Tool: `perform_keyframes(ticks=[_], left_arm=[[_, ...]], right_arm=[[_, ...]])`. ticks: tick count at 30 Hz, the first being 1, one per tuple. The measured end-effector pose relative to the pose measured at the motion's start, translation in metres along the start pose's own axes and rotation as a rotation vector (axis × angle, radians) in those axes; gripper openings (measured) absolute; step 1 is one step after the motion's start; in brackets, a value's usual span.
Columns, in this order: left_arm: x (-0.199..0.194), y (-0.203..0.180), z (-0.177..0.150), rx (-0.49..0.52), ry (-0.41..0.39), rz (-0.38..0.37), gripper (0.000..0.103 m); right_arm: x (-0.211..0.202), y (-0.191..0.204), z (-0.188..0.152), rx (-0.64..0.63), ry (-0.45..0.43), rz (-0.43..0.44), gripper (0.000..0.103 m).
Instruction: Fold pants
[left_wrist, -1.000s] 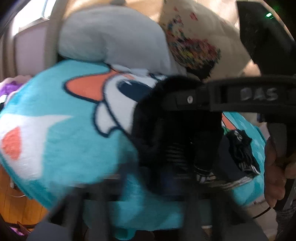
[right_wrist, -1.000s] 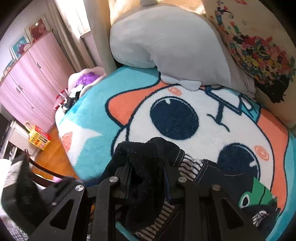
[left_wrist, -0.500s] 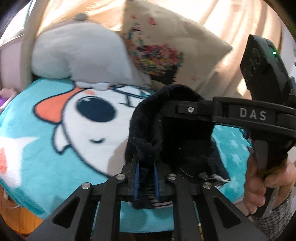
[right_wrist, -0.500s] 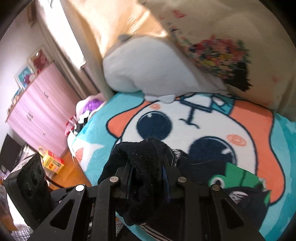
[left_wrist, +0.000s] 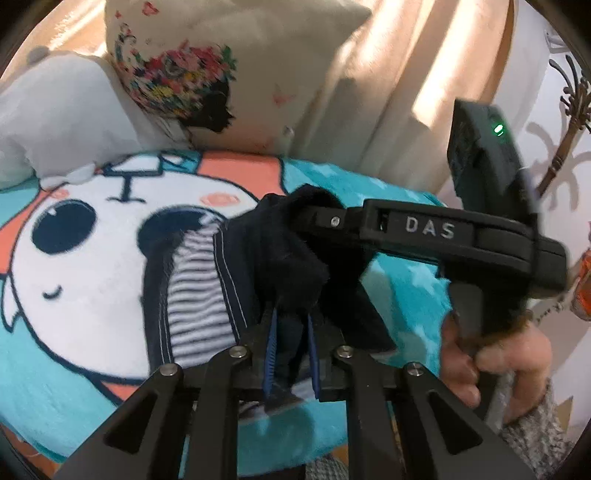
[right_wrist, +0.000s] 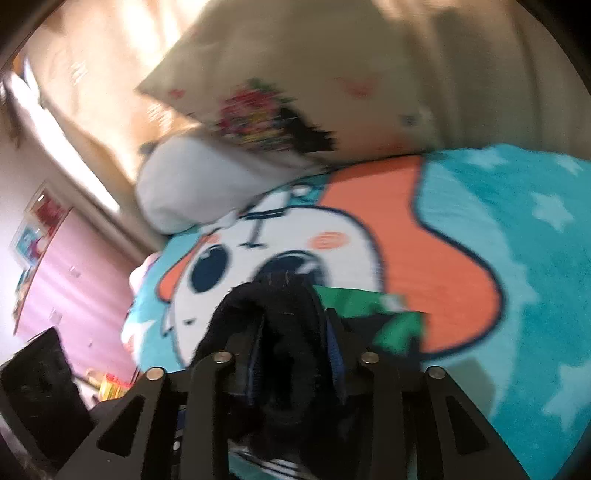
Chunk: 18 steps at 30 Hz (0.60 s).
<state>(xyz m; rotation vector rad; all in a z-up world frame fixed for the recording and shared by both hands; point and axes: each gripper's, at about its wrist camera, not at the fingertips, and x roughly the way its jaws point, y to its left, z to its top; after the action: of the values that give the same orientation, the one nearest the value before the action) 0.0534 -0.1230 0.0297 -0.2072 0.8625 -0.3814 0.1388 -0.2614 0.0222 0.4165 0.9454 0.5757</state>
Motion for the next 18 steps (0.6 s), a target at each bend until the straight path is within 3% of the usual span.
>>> perform_keyframes(ticks=[2, 5, 8, 13, 18], left_arm=[[-0.009, 0.000, -0.004, -0.004, 0.013, -0.038, 0.022], [-0.033, 0.008, -0.011, -0.032, -0.001, -0.075, 0.035], [-0.050, 0.029, -0.014, -0.066, -0.049, -0.009, 0.040], [-0.033, 0.056, -0.013, -0.141, -0.034, 0.031, 0.040], [-0.008, 0.056, -0.022, -0.127, 0.026, 0.047, 0.040]], right_arm=[[-0.008, -0.015, -0.003, 0.036, -0.019, -0.025, 0.054], [-0.032, -0.027, -0.001, 0.075, -0.096, -0.064, 0.056], [-0.054, -0.018, 0.002, 0.070, -0.182, -0.031, 0.056], [-0.054, 0.022, -0.003, 0.009, -0.195, 0.158, 0.056], [-0.010, 0.031, -0.016, 0.090, -0.051, 0.352, 0.056]])
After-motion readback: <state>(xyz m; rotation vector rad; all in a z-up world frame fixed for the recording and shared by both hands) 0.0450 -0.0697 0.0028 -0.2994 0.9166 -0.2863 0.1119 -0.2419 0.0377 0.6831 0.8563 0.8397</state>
